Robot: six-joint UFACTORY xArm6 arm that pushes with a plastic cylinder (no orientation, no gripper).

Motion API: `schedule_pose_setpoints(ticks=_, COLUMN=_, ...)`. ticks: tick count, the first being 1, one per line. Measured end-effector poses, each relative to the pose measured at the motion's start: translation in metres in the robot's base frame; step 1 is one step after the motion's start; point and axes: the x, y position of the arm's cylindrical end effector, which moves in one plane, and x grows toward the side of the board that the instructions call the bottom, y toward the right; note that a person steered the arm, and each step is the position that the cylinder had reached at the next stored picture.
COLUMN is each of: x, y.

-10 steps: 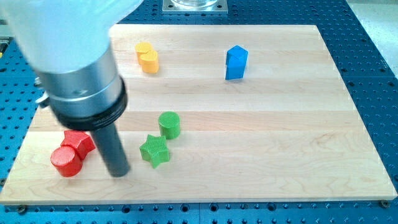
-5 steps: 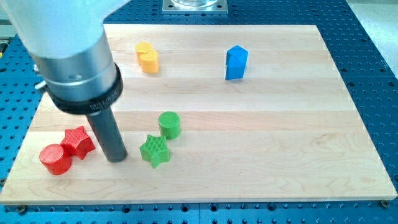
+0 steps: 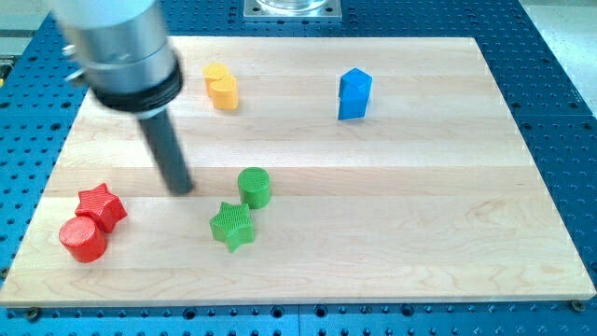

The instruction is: Place the green blocks to the top of the red blocks

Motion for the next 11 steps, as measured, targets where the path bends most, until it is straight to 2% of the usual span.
schedule_pose_setpoints(ticks=1, x=-0.033, y=0.069)
schedule_pose_setpoints(ticks=2, x=-0.019, y=0.130)
schedule_pose_setpoints(ticks=3, x=0.002, y=0.114)
schedule_pose_setpoints(ticks=4, x=0.002, y=0.073)
schedule_pose_setpoints(ticks=6, x=0.012, y=0.169)
schedule_pose_setpoints(ticks=7, x=0.034, y=0.088)
schedule_pose_setpoints(ticks=8, x=0.036, y=0.045)
schedule_pose_setpoints(ticks=9, x=0.039, y=0.114)
schedule_pose_setpoints(ticks=10, x=0.090, y=0.147)
schedule_pose_setpoints(ticks=11, x=0.117, y=0.075)
